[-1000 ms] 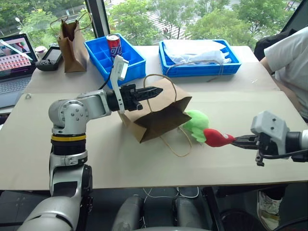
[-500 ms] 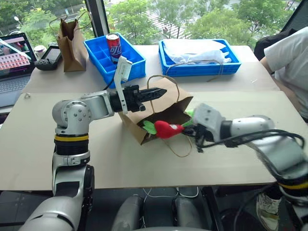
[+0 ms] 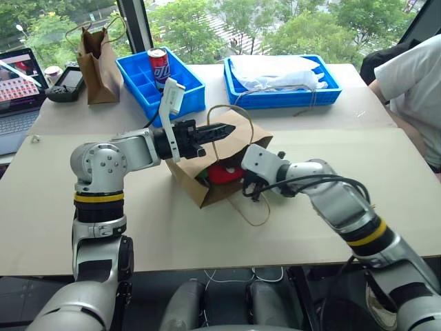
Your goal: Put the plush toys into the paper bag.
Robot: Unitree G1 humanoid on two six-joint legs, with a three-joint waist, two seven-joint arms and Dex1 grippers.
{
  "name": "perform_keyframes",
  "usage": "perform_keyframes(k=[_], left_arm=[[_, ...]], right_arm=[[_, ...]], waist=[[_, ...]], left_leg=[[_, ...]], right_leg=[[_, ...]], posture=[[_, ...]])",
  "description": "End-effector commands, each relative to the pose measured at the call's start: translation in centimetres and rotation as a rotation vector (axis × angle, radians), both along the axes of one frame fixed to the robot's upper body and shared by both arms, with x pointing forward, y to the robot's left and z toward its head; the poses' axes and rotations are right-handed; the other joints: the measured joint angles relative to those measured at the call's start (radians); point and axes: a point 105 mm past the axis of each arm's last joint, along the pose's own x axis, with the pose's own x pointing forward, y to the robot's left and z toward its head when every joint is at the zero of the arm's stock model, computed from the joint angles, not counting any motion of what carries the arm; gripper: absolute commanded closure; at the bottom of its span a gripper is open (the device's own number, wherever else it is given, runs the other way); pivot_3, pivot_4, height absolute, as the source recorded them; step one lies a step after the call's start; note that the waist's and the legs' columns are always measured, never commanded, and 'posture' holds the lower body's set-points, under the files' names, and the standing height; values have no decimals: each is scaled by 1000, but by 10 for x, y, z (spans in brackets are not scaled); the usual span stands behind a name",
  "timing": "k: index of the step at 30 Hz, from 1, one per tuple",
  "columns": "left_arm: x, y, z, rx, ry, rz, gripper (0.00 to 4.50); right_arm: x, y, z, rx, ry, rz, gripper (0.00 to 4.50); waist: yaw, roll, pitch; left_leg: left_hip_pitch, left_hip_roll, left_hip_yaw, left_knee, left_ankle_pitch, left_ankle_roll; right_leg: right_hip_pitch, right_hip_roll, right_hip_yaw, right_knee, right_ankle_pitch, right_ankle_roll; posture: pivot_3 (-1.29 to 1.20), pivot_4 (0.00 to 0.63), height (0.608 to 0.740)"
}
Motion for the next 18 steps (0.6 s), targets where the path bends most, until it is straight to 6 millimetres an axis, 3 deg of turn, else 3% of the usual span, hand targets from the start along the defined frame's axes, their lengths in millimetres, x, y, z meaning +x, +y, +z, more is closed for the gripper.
perform_keyframes(k=[1,5,9,10,12,16,18], left_arm=[[-6,-1,14,-29,-51,-16,4500],[-6,-1,14,-32,-51,-14,4500],[-5,-3,13,-32,-51,-16,4500],[-5,-3,13,-31,-50,-16,4500],[-5,-3,13,-30,-50,-16,4500],[-3,-4,12,-29,-51,-15,4500],[-4,-5,12,-24,-56,-20,4500]], right_arm=[[2,12,31,211,-28,-39,4166],[-1,15,39,340,17,-84,2944],[-13,-3,39,348,50,-113,1610],[-18,-8,38,337,64,-109,1080],[-27,-19,35,293,80,-103,567],[-36,-46,45,292,76,-129,567],[-35,-69,54,310,52,-166,567]], waist=[[-3,0,0],[-1,0,0],[2,0,0],[2,0,0],[1,0,0],[0,0,0],[0,0,0]], left_leg=[[0,0,0,0,0,0],[0,-1,-1,0,0,0],[0,-1,-1,0,0,0],[0,-1,-1,0,0,0],[0,-1,-1,0,0,0],[0,-1,-1,0,0,0],[0,-1,-1,0,0,0]], right_leg=[[0,0,0,0,0,0],[0,-1,0,0,0,0],[0,-1,0,0,0,0],[0,-1,0,0,0,0],[0,-1,0,0,0,0],[0,0,0,0,0,0],[1,0,0,0,0,0]], posture=[[0,150,740],[0,150,740],[0,150,740],[0,150,740],[0,150,740],[0,150,740],[0,150,740]])
